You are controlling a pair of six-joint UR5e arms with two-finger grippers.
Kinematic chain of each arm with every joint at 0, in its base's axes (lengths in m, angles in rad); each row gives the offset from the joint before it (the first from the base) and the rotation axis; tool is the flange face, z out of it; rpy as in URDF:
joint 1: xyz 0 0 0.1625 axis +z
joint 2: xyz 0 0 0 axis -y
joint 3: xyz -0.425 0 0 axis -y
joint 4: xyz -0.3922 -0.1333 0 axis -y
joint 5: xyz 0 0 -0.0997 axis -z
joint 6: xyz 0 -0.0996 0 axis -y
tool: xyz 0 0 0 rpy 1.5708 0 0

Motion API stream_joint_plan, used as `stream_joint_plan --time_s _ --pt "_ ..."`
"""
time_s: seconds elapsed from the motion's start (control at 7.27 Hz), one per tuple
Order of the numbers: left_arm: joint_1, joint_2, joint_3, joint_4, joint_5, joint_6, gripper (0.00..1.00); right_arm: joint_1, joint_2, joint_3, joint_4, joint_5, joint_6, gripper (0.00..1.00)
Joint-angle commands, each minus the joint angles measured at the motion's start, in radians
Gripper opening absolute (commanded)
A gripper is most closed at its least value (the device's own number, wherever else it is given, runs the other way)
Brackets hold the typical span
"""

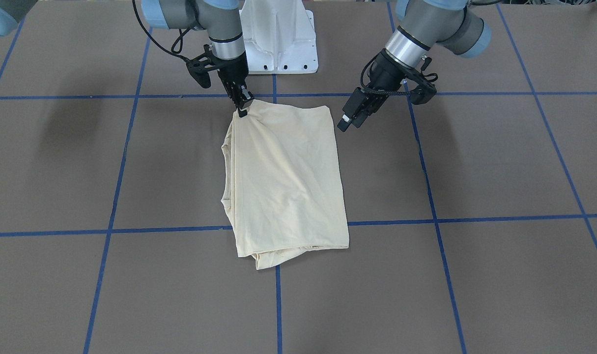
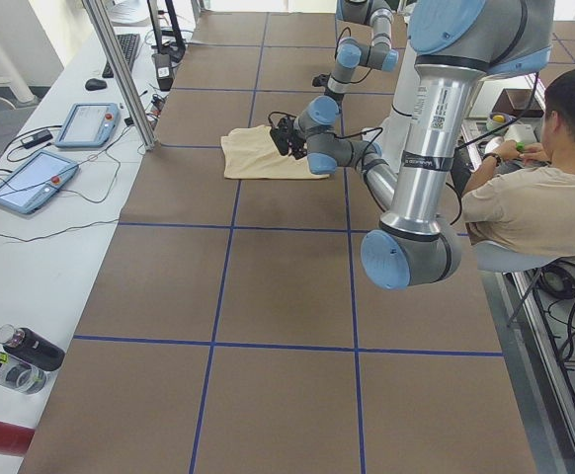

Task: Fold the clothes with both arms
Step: 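Move the left gripper to the other near corner of the shirt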

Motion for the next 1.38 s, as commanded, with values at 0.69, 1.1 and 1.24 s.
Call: stream_joint_plan --time_s 0.69,1.1,1.24 --pt "0.221 -0.022 0.061 0.108 0.076 -0.115 0.64 -0.002 -0.001 0.004 0.001 0.004 0.000 0.00" --pt "0.227 -0.022 0.076 0.109 0.074 -0.117 0.64 -0.002 0.006 0.004 0.001 0.004 0.002 0.00" --pt "0.239 -0.022 0.079 0.108 0.074 -0.117 0.64 -0.002 0.006 0.006 0.001 0.004 0.002 0.00"
